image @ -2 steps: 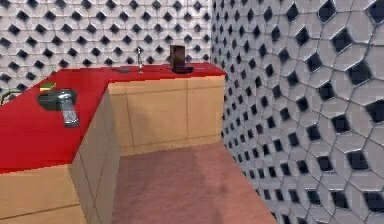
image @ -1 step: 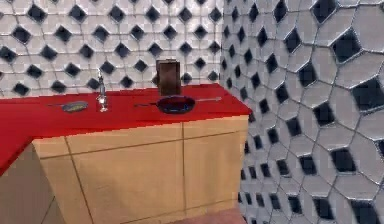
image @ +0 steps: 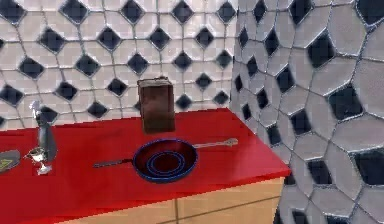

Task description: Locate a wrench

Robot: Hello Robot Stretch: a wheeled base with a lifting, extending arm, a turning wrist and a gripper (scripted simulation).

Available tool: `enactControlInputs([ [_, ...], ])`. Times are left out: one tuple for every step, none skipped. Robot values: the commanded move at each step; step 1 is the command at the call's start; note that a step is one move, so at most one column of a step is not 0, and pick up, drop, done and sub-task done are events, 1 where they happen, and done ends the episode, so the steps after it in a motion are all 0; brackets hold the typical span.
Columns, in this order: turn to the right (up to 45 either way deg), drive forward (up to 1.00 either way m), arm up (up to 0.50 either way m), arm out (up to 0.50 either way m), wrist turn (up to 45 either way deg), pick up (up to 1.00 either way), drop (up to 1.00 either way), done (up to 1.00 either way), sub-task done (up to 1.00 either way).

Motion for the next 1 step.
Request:
enactControlInputs([
  [0.0, 0.0, 0.0, 0.0, 0.0, 0.0, 0.0, 1.0, 0.0],
])
